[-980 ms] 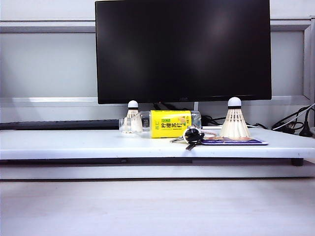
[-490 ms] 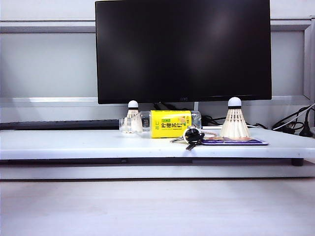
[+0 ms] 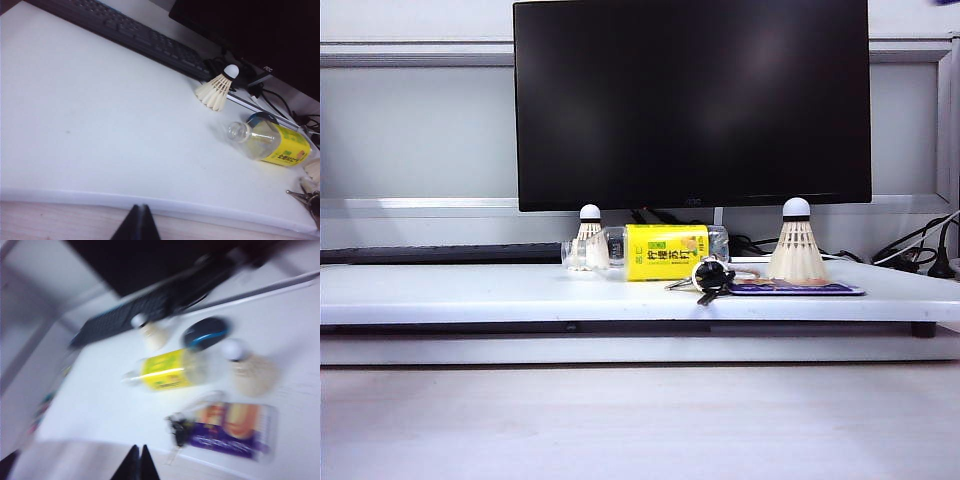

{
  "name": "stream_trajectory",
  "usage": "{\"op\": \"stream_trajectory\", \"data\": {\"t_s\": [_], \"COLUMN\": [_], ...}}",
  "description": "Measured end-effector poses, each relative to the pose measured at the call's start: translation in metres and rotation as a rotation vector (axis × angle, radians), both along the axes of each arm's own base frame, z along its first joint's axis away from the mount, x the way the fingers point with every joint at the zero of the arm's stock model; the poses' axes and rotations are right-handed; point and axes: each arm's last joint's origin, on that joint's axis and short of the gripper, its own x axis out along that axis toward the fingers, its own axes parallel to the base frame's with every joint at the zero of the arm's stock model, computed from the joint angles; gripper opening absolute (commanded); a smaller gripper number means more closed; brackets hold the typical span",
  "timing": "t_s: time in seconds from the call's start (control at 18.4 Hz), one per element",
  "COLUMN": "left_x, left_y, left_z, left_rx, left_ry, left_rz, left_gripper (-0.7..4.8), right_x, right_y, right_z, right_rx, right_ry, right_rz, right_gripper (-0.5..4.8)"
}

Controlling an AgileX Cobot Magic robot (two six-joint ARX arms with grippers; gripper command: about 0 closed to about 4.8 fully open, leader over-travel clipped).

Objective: Stack the badminton balls on the table vertically.

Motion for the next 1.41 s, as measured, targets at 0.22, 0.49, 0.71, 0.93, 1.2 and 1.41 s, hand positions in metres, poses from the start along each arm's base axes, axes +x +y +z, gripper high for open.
{"op": "stream_trajectory", "data": {"t_s": [0.22,0.49,0.71,0.93,1.2,1.41], "left_x": [0.0,-0.001,-0.002,-0.007,-0.02,-0.022], "left_y": [0.0,-0.002,-0.004,-0.005,-0.006,-0.006], "left_z": [0.0,0.001,0.01,0.033,0.068,0.094], "left_rx": [-0.02,0.028,0.039,0.048,0.057,0.065], "left_ry": [0.002,-0.019,-0.056,-0.137,-0.159,-0.115], "left_rz": [-0.003,-0.085,-0.137,-0.179,-0.187,-0.189], "left_gripper": [-0.03,0.35,0.36,0.9,0.99,0.99], "right_x": [0.051,0.1,0.122,0.137,0.157,0.172], "right_y": [0.005,0.016,0.041,0.072,0.102,0.123], "right_z": [0.015,0.025,0.032,0.037,0.033,0.03], "right_rx": [0.036,0.057,0.024,-0.061,-0.178,-0.318], "right_ry": [0.091,0.128,0.098,0.023,0.005,-0.018], "right_rz": [0.18,0.315,0.422,0.512,0.524,0.512], "right_gripper": [0.04,0.04,0.04,0.23,0.49,0.95]}}
